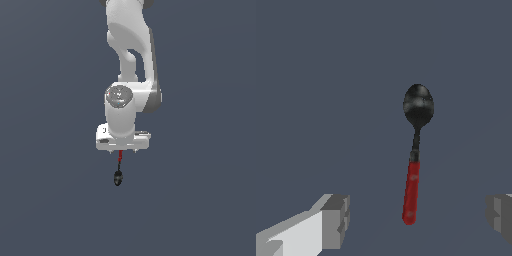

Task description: Pick up the object and move it to a goal position.

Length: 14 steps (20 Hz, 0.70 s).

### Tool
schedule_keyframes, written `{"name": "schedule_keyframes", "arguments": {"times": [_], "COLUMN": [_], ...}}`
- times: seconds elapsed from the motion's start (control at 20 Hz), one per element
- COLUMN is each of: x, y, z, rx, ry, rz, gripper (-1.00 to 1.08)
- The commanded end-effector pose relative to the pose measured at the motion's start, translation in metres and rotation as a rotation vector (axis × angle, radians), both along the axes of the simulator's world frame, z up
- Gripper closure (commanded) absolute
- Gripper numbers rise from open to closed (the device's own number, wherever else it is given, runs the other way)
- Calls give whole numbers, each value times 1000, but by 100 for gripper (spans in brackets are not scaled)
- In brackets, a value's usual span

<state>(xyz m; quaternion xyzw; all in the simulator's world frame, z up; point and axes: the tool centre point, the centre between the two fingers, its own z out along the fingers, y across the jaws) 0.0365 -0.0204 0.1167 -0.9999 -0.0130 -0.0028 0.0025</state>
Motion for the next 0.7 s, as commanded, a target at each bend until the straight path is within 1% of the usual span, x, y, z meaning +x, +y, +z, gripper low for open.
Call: {"name": "schedule_keyframes", "arguments": {"times": [0.0,0.3,0.65], "x": [5,12,13], "y": [-8,-21,-25], "z": [-18,-46,-55], "rx": [-2,-4,-5], "ry": [2,4,7], "rz": [-1,-2,-2], "gripper": [-92,-92,-92]}}
